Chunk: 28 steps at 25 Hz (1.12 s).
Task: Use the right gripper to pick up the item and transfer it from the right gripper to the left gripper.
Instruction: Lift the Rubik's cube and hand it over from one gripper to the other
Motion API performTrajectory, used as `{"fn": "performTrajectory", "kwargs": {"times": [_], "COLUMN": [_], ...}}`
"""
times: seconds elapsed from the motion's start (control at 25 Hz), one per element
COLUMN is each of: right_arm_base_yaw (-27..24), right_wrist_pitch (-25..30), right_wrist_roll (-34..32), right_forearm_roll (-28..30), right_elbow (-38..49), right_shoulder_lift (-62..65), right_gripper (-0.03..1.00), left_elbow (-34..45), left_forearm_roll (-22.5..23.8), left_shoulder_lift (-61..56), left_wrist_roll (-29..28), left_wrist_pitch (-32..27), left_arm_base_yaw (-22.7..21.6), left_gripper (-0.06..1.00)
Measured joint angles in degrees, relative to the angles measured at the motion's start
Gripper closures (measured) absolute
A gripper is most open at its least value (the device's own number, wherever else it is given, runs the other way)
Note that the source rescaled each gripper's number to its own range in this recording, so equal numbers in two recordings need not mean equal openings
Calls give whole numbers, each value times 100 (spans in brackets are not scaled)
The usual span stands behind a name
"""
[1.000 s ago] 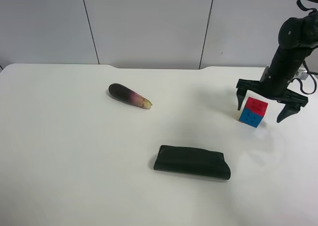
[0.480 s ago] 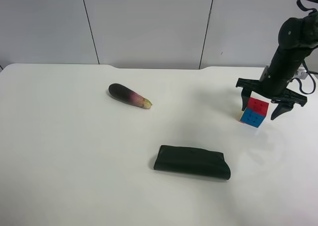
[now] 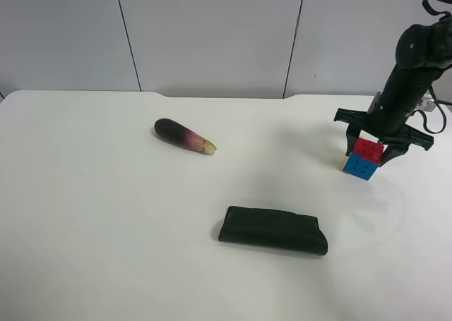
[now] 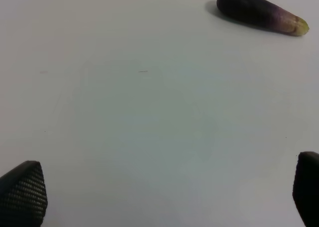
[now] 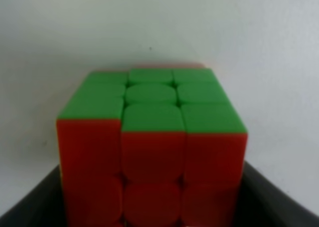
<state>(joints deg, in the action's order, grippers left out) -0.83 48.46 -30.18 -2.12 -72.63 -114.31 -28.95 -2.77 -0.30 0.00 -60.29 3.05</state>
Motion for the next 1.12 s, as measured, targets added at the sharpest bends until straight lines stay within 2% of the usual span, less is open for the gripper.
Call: {"fn": "performTrajectory", "kwargs": {"times": [0.2, 0.52, 0.76, 1.12], "right_arm_base_yaw": [0, 232, 725, 1752], "right_wrist_pitch": [-4, 253, 539, 699], "right_wrist_roll": [215, 1437, 2381, 3439], "right_forearm_roll": [-23, -14, 1, -4], "right_elbow": [0, 0, 0, 0], "right_shoulder_lift": [79, 963, 1565, 2172], "right_gripper": [96, 96, 96, 96], "left_elbow": [0, 0, 0, 0], "left_forearm_roll": [0, 0, 0, 0], "left_shoulder_lift": [0, 0, 0, 0], "left_wrist_roll": [0, 0, 0, 0], "left_wrist_pitch": [0, 0, 0, 0], "left_arm_base_yaw": [0, 0, 0, 0], "left_gripper": [-6, -6, -6, -6]}}
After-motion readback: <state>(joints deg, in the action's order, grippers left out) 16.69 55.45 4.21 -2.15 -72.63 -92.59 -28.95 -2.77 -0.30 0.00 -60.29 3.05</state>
